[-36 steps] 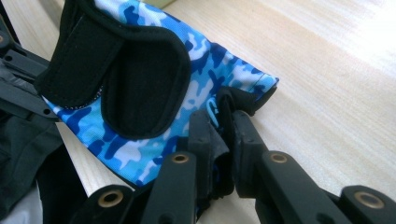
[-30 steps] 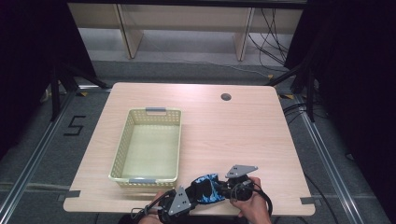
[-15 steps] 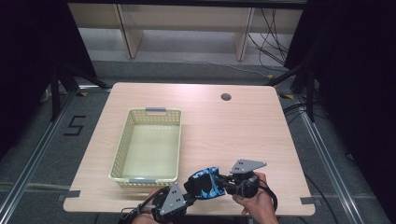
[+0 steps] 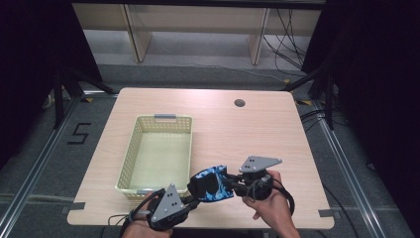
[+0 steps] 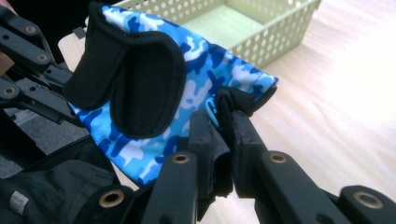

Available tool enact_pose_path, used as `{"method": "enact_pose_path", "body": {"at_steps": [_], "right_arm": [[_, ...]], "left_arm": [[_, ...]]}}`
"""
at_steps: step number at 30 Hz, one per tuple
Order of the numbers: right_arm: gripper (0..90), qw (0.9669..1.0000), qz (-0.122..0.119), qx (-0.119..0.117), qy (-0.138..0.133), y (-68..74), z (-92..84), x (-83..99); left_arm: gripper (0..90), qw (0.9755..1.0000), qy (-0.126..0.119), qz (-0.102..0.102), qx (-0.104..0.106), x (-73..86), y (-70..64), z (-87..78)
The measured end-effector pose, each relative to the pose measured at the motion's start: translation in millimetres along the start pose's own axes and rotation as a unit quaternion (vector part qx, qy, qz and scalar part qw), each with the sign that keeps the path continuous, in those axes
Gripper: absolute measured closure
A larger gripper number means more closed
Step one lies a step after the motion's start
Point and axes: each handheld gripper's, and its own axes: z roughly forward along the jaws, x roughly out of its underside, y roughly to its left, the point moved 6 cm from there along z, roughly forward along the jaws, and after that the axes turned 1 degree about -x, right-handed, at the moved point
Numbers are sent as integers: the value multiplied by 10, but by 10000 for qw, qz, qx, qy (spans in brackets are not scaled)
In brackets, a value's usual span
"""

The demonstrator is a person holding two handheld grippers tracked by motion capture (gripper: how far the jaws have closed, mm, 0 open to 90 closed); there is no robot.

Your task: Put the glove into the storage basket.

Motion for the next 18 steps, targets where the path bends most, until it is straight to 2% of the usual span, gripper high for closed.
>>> {"method": "enact_pose_path", "body": {"at_steps": [2,3,4,5,6,7,9,13,15,16,17,18], "right_arm": [[819,10000,-94,3,-31,-7,26,-98],[819,10000,-23,-27,8,9,34,-141],[818,9999,-130,-25,-34,-12,50,-197],[819,9999,-137,-33,-54,-8,91,-293],[819,9998,-167,-57,-23,-10,114,-337],[819,9998,-182,-64,-29,-8,145,-381],[819,9998,-154,-87,-15,-2,175,-420],[819,9997,-101,-206,-17,15,334,-557],[819,9997,-133,-220,-38,16,432,-623],[820,9996,-125,-270,-31,31,485,-653],[820,9994,-134,-318,-10,50,593,-712],[820,9994,-134,-318,-10,50,593,-712]], "left_arm": [[822,10000,-41,-28,-66,-34,66,-45],[822,9999,-33,-12,-95,-42,97,-65],[821,9999,-51,0,-117,-49,127,-79],[821,9999,1,11,-138,-59,197,-122],[821,9999,1,11,-138,-59,197,-122],[821,9998,10,18,-198,-65,295,-167],[820,9998,30,-2,-202,-59,341,-186],[820,9995,118,-78,-285,-17,514,-274],[820,9993,82,-113,-356,15,595,-321],[820,9991,84,-170,-391,40,627,-352],[820,9988,81,-224,-433,103,713,-408],[820,9988,81,-224,-433,103,713,-408]]}}
